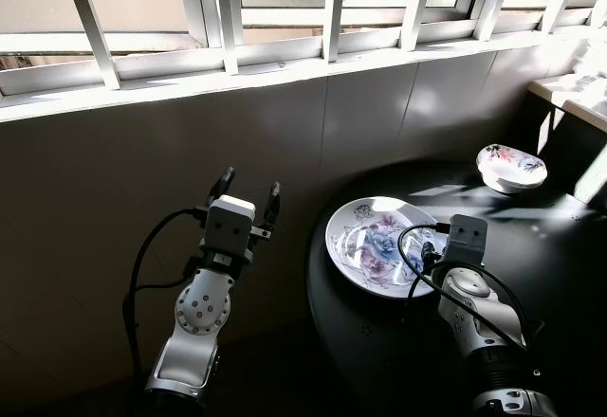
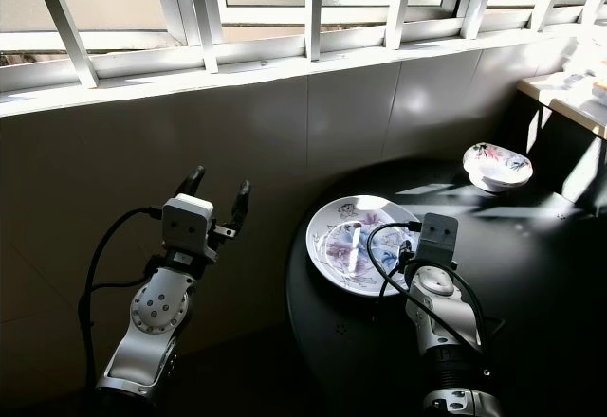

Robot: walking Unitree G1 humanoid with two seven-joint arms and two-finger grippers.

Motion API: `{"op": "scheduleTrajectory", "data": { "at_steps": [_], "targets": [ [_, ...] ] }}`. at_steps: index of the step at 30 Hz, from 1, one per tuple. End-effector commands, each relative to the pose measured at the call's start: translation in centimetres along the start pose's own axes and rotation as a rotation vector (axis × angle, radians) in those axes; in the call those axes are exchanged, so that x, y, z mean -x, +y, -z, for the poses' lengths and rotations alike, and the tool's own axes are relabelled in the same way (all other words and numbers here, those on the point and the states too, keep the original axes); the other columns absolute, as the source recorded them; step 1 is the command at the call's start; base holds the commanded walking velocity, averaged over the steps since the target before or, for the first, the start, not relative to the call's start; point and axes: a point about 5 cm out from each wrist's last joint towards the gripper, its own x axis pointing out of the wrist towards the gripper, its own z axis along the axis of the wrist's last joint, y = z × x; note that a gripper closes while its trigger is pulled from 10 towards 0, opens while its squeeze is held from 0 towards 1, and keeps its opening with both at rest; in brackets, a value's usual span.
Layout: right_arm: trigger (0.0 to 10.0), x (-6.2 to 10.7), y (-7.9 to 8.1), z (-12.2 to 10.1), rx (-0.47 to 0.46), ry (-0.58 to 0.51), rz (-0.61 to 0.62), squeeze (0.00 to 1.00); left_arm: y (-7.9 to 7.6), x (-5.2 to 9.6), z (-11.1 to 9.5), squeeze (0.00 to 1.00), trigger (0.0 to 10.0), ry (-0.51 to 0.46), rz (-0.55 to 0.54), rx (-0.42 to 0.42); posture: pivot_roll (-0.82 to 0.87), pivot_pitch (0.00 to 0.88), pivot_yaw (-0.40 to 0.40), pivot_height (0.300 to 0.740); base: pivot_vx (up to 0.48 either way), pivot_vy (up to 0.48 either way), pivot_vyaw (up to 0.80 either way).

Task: Kitchen organization

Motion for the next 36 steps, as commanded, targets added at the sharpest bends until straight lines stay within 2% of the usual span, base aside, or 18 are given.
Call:
{"op": "scheduleTrajectory", "data": {
  "at_steps": [1,5,11,16,17,20,21,22,31,32,33,34,36],
  "targets": [
    [10.0,-0.1,0.2,0.0,-0.018,0.016,-0.004,0.0,-0.2,-0.1,0.3,0.0,10.0,0.019,0.008,-0.004,0.09,0.0,-0.027,0.74,0.0,0.0,0.0],
    [10.0,-0.1,0.4,0.1,-0.041,0.037,-0.014,0.0,-0.2,0.0,0.3,0.0,10.0,0.02,0.011,-0.005,0.09,0.0,-0.025,0.74,0.0,0.0,0.0],
    [10.0,0.1,1.3,0.4,-0.147,0.117,-0.052,0.0,-0.3,-0.2,0.3,0.0,10.0,0.022,0.016,-0.007,0.09,0.0,-0.023,0.74,0.0,0.0,0.0],
    [9.8,0.2,1.5,0.6,-0.169,0.135,-0.061,0.0,-0.3,-0.1,0.4,0.0,10.0,0.023,0.018,-0.009,0.09,0.0,-0.022,0.74,0.0,0.0,0.0],
    [8.4,0.3,1.5,0.6,-0.175,0.137,-0.062,0.0,-0.2,-0.1,0.4,0.0,10.0,0.023,0.018,-0.009,0.09,0.0,-0.021,0.74,0.0,0.0,0.0],
    [8.4,0.3,1.5,0.6,-0.18,0.138,-0.063,0.0,-0.2,-0.1,0.4,0.0,10.0,0.024,0.018,-0.01,0.09,0.0,-0.021,0.74,0.0,0.0,0.0],
    [6.1,0.4,1.6,0.4,-0.188,0.137,-0.067,0.0,-0.2,-0.1,0.4,0.0,10.0,0.024,0.019,-0.01,0.09,0.0,-0.02,0.74,0.0,0.0,0.0],
    [4.7,0.4,1.7,0.3,-0.199,0.143,-0.073,0.0,-0.2,-0.1,0.4,0.0,10.0,0.025,0.02,-0.01,0.09,0.0,-0.018,0.74,0.0,0.0,0.0],
    [4.4,0.7,1.9,-0.2,-0.221,0.146,-0.082,0.0,-0.2,-0.1,0.4,0.0,10.0,0.027,0.023,-0.01,0.08,0.0,-0.015,0.74,0.0,0.0,0.0],
    [1.4,0.7,1.9,-0.3,-0.23,0.146,-0.084,0.0,-0.3,-0.1,0.5,0.0,10.0,0.027,0.024,-0.01,0.08,0.0,-0.015,0.74,0.0,0.0,0.0],
    [1.4,0.7,1.9,-0.3,-0.23,0.146,-0.084,0.0,-0.3,-0.1,0.5,0.0,10.0,0.027,0.024,-0.01,0.08,0.0,-0.015,0.74,0.0,0.0,0.0],
    [0.0,0.8,1.9,-0.4,-0.249,0.146,-0.086,0.0,-0.3,-0.1,0.5,0.0,10.0,0.03,0.025,-0.009,0.08,0.0,-0.015,0.74,0.0,0.0,0.0],
    [0.0,0.8,1.9,-0.4,-0.264,0.153,-0.087,0.0,-0.3,-0.1,0.5,0.0,10.0,0.032,0.025,-0.008,0.08,0.0,-0.017,0.74,0.0,0.0,0.0]
  ]
}}
